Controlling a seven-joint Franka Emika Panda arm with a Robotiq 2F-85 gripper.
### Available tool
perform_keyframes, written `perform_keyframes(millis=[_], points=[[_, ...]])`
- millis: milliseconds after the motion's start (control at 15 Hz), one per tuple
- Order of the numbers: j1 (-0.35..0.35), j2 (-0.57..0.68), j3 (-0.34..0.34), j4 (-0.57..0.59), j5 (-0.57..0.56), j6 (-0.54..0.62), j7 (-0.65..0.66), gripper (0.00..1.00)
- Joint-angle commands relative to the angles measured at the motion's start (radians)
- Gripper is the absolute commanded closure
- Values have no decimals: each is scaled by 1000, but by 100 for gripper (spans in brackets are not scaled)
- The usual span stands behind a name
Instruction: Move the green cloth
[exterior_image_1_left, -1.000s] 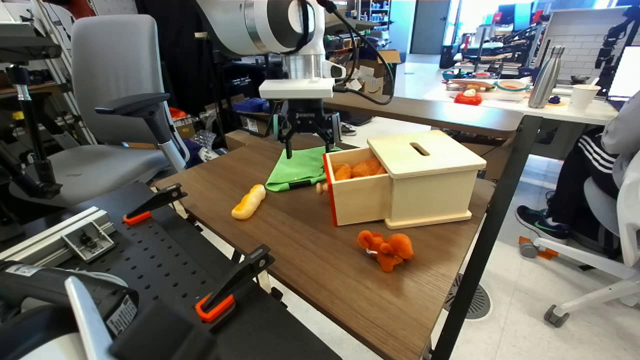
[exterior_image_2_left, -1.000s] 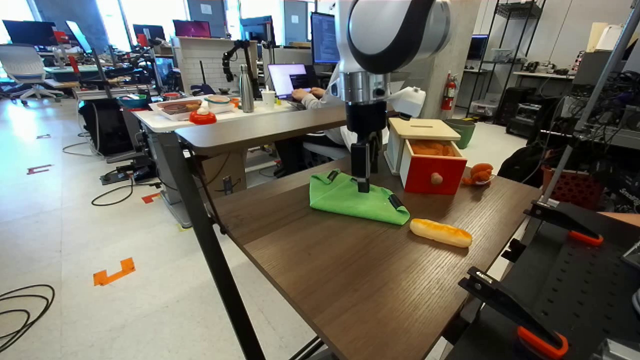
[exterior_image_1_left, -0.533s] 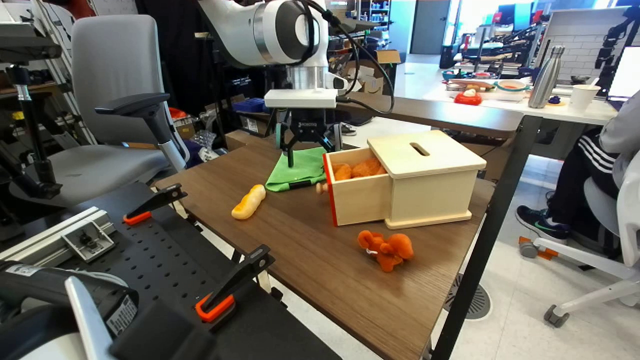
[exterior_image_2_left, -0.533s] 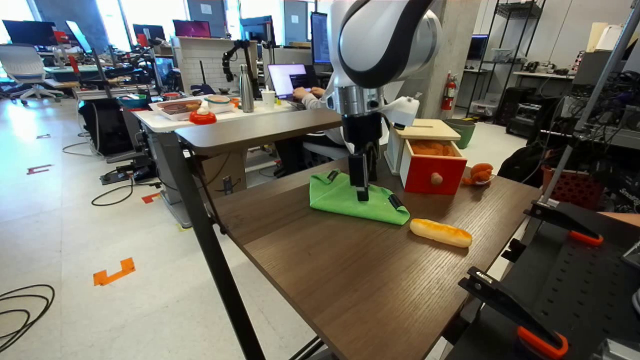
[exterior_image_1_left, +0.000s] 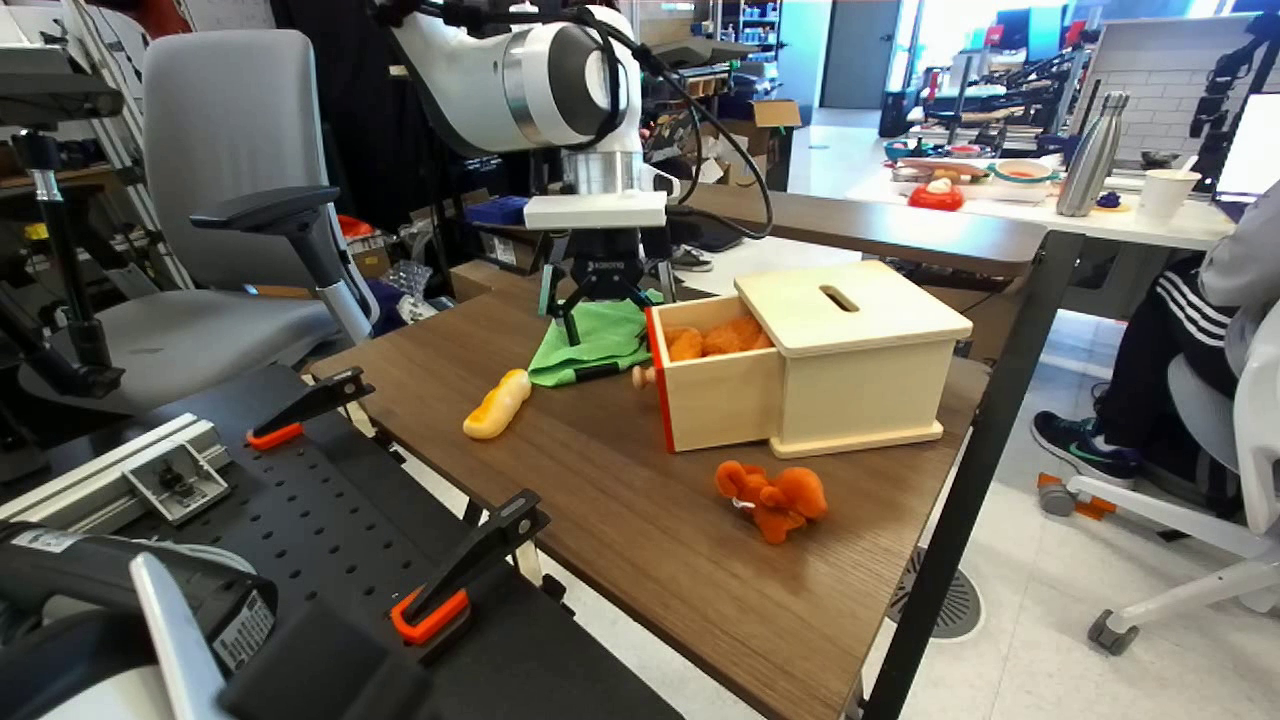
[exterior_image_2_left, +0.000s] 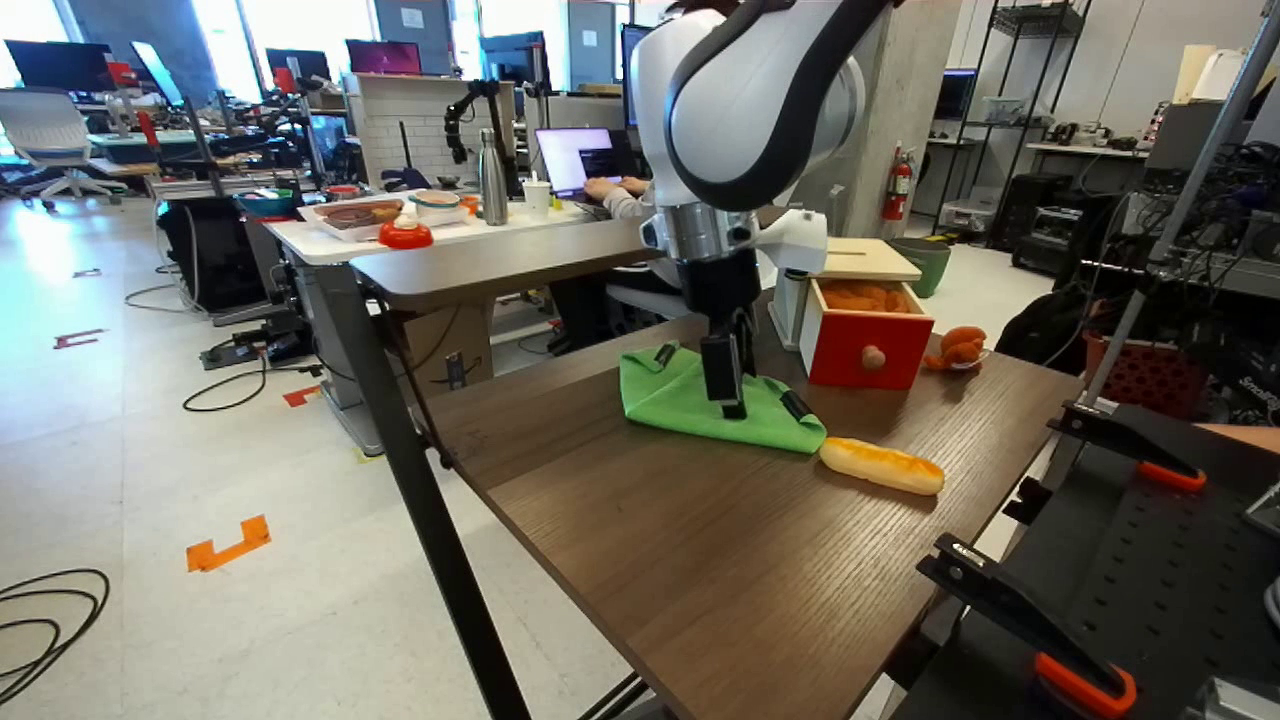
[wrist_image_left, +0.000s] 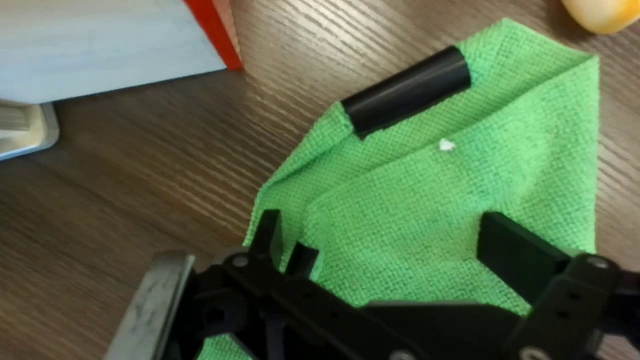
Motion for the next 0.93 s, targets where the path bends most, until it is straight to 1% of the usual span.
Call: perform_keyframes(millis=[0,467,667,867], points=[[28,4,9,-24,-58,-34,-10,0],[76,-12,36,-87,-142,-9,-26,0],[86,-24,59,-113,-157,-3,-46,0],[100,-17,78,-112,-164,-18,-63,0]])
